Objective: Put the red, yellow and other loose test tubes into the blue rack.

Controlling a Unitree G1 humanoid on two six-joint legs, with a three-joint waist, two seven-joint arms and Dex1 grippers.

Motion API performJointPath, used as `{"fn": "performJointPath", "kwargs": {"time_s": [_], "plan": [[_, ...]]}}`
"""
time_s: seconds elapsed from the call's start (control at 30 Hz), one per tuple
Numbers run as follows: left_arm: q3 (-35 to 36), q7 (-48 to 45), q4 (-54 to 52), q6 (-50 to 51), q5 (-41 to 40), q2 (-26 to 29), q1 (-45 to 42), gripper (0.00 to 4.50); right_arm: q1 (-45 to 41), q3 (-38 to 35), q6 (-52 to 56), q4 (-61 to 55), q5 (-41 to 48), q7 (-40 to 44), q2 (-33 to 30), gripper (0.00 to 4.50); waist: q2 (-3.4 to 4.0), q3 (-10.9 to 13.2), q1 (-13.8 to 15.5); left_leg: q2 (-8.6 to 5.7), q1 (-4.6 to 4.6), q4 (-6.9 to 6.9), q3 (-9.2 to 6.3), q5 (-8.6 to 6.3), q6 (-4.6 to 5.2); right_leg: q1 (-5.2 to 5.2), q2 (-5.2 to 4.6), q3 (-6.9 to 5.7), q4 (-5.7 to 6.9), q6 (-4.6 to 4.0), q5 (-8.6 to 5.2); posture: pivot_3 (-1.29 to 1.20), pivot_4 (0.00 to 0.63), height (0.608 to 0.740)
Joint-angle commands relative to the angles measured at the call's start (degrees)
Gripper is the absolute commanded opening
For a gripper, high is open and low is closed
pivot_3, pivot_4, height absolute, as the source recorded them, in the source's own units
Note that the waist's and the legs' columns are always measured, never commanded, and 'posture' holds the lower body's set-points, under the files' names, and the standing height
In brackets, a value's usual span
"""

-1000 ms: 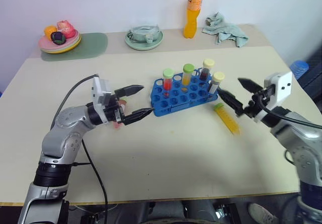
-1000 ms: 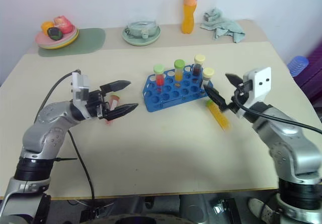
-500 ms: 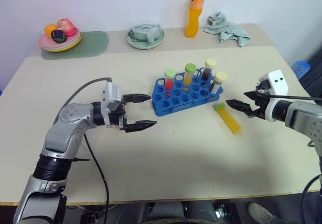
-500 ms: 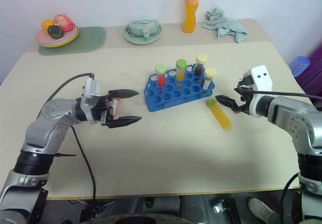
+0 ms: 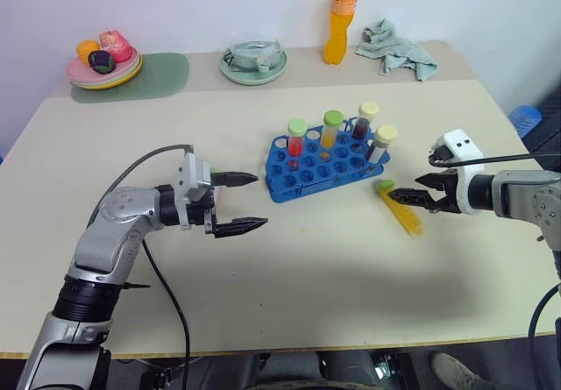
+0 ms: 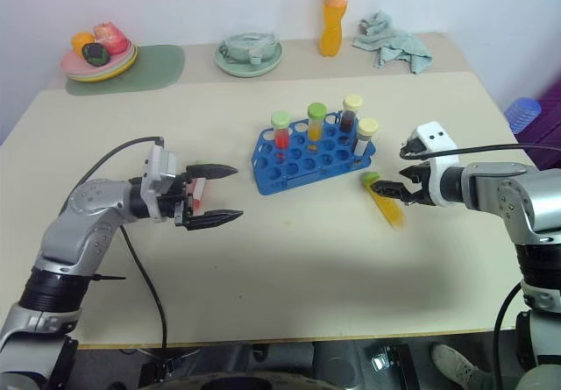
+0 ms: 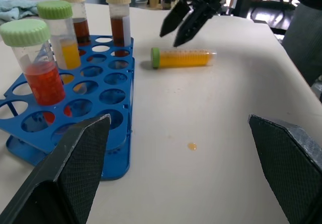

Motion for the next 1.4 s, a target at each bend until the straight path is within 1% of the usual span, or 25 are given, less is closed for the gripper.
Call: {"fn": "performJointPath", "kwargs": {"time_s": [0.03, 0.37, 0.6, 0.63, 0.7, 0.87, 0.9, 1.03, 1.13, 1.2, 1.3, 1.4], "plan": [[1.15, 0.19, -1.77, -1.26, 0.21, 0.43, 0.49, 4.50, -1.96, 0.12, 1.25, -1.34, -0.93, 0.06, -0.30, 4.46, 0.00, 0.00, -0.04, 0.00, 0.00, 0.02, 0.00, 0.00, 0.00, 0.00, 0.00, 0.00, 0.00, 0.00, 0.01, 0.00, 0.150, 0.739], [1.44, 0.81, -2.59, -1.23, -0.03, 0.68, 1.72, 4.50, -4.61, 4.16, 0.94, 3.43, -5.27, -0.50, 3.98, 4.46, 0.01, 0.00, -0.04, -0.01, -0.03, 0.10, 0.00, 0.00, 0.00, 0.01, 0.01, 0.01, 0.01, 0.03, 0.06, 0.00, 0.150, 0.739], [1.68, 1.09, -2.76, -1.23, 0.11, 1.03, 2.00, 4.50, -3.77, 6.90, -0.10, 5.81, -8.32, 0.27, 5.30, 4.46, 0.02, -0.01, -0.10, -0.01, -0.03, 0.26, 0.00, -0.01, 0.02, 0.06, 0.03, 0.00, 0.04, 0.04, 0.10, 0.00, 0.150, 0.739], [1.63, 1.25, -2.97, -1.11, 0.12, 1.01, 2.04, 4.50, -3.67, 7.34, -0.26, 6.02, -8.76, 0.37, 5.33, 4.23, 0.02, -0.01, -0.09, -0.01, -0.03, 0.32, 0.00, -0.03, 0.04, 0.08, 0.03, 0.00, 0.06, 0.05, 0.10, 0.00, 0.150, 0.739], [1.47, 1.64, -3.40, -0.74, 0.09, 0.92, 2.02, 4.50, -3.23, 9.09, -1.12, 6.24, -10.12, 1.02, 5.05, 3.61, 0.02, -0.01, -0.05, -0.01, -0.03, 0.44, 0.00, -0.06, 0.07, 0.13, 0.04, -0.01, 0.08, 0.05, 0.10, 0.00, 0.150, 0.739], [1.26, 2.42, -4.18, 0.17, 0.11, 0.95, 1.80, 4.50, -2.61, 11.55, -2.29, 6.34, -12.52, 2.50, 5.36, 1.12, -0.05, -0.07, -0.09, -0.01, -0.03, 0.59, 0.00, -0.10, 0.14, 0.22, 0.05, -0.02, 0.07, 0.06, 0.10, 0.00, 0.150, 0.739], [1.25, 2.68, -4.53, 0.51, 0.04, 0.97, 1.82, 4.50, -2.44, 12.14, -2.82, 5.88, -12.98, 2.96, 5.26, 0.83, -0.09, -0.10, -0.10, -0.01, -0.03, 0.61, 0.00, -0.11, 0.14, 0.23, 0.05, -0.02, 0.07, 0.06, 0.11, 0.00, 0.150, 0.739], [1.34, 3.48, -5.72, 1.63, -0.28, 1.06, 2.00, 4.50, -1.61, 13.37, -5.81, 3.87, -14.98, 4.82, 4.20, 0.80, -0.13, -0.13, -0.11, -0.01, -0.02, 0.70, 0.00, -0.13, 0.17, 0.26, 0.05, -0.02, 0.07, 0.08, 0.12, 0.00, 0.150, 0.739], [1.67, 4.13, -6.35, 2.40, -0.47, 1.18, 2.23, 4.50, 1.51, 10.99, -13.19, -1.38, -14.45, 9.43, 2.45, 0.80, -0.13, -0.13, -0.01, -0.01, -0.03, 0.69, 0.00, -0.14, 0.18, 0.26, 0.06, -0.03, 0.07, 0.09, 0.12, 0.00, 0.150, 0.739], [2.00, 4.58, -6.49, 2.80, -0.53, 1.22, 2.38, 4.50, 4.43, 7.90, -19.68, -4.72, -13.31, 12.56, 2.32, 0.80, -0.13, -0.12, 0.06, -0.01, -0.04, 0.67, 0.00, -0.16, 0.18, 0.25, 0.06, -0.04, 0.07, 0.10, 0.13, 0.00, 0.150, 0.739], [2.81, 5.34, -6.12, 3.11, -0.61, 1.18, 2.58, 4.50, 9.12, 0.64, -30.46, -8.87, -8.60, 17.00, 6.74, 0.80, -0.13, -0.12, -0.13, -0.01, -0.07, 0.66, -0.01, -0.16, 0.20, 0.23, 0.05, -0.05, 0.06, 0.13, 0.14, 0.00, 0.150, 0.739], [3.51, 5.77, -5.40, 3.06, -0.62, 1.44, 2.60, 4.50, 12.06, -3.60, -41.66, -10.53, -7.40, 16.42, 13.86, 0.80, -0.12, -0.11, -0.13, -0.01, -0.06, 0.69, 0.00, -0.16, 0.20, 0.22, 0.07, -0.02, 0.09, 0.20, 0.18, 0.00, 0.150, 0.739]]}}
